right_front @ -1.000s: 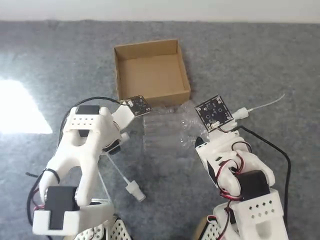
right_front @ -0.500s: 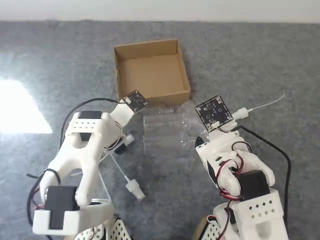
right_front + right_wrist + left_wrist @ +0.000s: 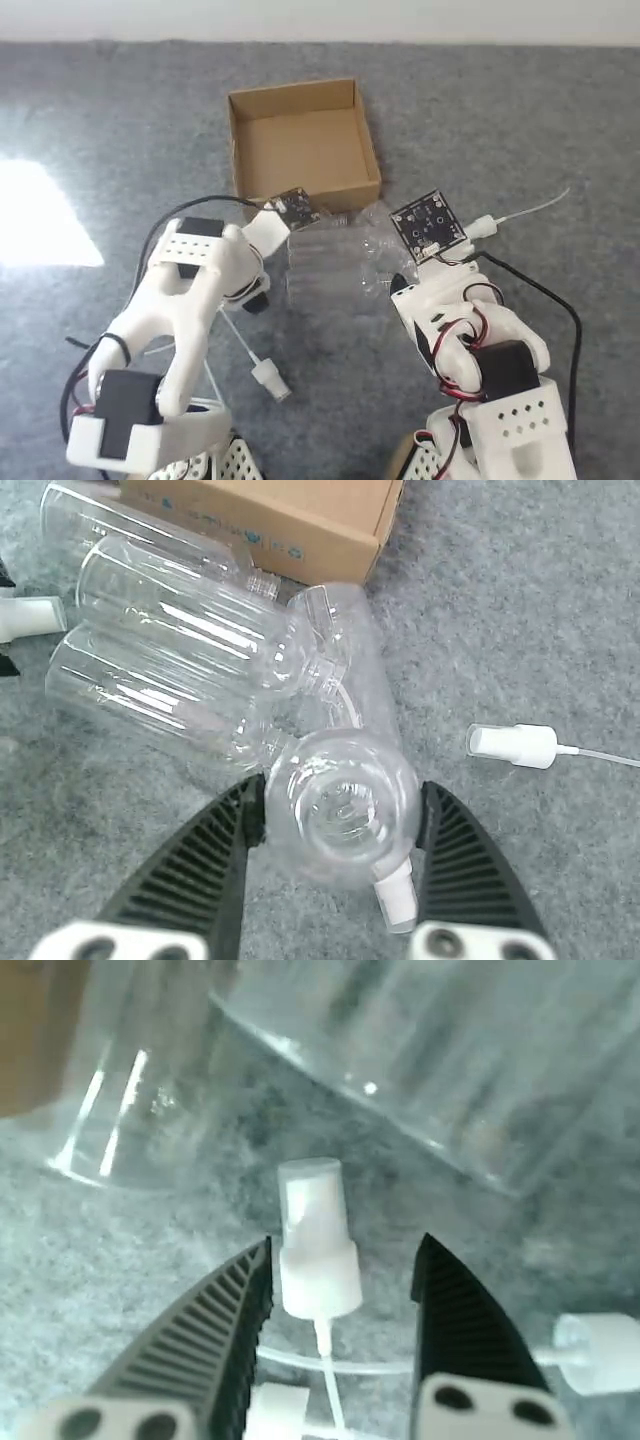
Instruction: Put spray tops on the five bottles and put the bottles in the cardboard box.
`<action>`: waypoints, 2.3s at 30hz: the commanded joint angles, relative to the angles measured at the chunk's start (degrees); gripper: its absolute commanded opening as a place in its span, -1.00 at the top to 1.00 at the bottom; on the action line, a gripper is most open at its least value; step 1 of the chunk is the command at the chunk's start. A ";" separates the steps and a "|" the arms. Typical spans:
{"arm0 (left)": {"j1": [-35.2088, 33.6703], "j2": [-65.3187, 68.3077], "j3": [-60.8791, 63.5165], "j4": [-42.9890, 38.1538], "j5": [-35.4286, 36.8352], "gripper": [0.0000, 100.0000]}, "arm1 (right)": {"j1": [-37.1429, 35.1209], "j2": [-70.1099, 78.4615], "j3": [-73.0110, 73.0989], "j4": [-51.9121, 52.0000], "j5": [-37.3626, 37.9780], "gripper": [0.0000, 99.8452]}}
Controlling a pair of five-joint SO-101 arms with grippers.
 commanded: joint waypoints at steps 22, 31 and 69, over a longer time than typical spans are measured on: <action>-1.05 20.75 -27.12 18.99 1.14 0.70 | 0.66 -1.63 -0.70 -1.01 0.18 0.75; -1.05 24.00 -28.44 20.66 0.88 0.70 | 0.66 -1.63 -0.70 -1.01 0.18 0.75; 1.93 15.82 -28.97 30.15 1.23 0.89 | 0.66 -1.63 -0.62 -1.01 0.18 0.75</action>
